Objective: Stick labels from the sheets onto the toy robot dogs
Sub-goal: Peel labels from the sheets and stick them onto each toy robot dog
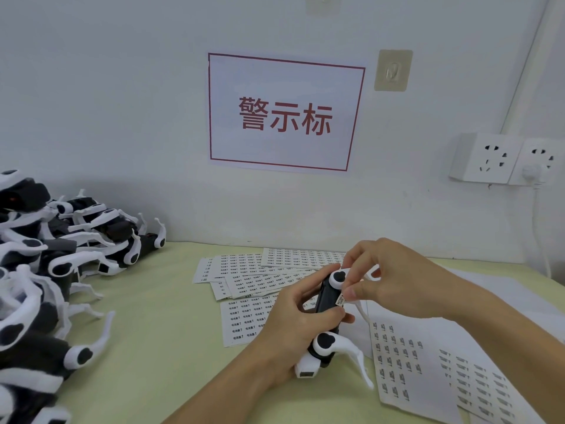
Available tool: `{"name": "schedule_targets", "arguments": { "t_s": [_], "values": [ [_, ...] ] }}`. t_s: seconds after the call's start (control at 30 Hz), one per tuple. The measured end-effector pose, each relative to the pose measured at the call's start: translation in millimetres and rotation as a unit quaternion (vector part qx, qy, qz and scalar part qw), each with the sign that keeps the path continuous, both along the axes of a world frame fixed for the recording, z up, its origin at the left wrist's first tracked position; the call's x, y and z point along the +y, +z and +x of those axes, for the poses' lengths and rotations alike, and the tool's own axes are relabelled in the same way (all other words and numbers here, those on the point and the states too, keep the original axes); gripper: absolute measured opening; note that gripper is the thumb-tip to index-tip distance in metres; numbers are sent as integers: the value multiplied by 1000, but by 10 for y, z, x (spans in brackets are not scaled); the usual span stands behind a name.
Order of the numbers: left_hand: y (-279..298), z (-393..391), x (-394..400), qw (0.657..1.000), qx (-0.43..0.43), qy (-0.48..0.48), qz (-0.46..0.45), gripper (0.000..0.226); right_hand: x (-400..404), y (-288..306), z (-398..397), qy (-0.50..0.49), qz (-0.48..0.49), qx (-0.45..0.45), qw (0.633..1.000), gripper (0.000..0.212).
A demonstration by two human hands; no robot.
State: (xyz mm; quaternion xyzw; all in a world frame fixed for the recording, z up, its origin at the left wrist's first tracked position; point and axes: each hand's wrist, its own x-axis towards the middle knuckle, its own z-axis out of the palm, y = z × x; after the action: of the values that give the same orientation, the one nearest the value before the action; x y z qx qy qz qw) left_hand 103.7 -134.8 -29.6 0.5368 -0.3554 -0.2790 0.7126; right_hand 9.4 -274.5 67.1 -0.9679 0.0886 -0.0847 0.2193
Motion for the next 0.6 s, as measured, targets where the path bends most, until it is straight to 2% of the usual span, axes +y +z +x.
{"name": "schedule_targets", "arguments": {
  "t_s": [0.6],
  "values": [
    [30, -24, 17, 1000, 1, -4, -14, 49, 43, -30, 8, -11, -13, -29, 999, 28]
  ]
}}
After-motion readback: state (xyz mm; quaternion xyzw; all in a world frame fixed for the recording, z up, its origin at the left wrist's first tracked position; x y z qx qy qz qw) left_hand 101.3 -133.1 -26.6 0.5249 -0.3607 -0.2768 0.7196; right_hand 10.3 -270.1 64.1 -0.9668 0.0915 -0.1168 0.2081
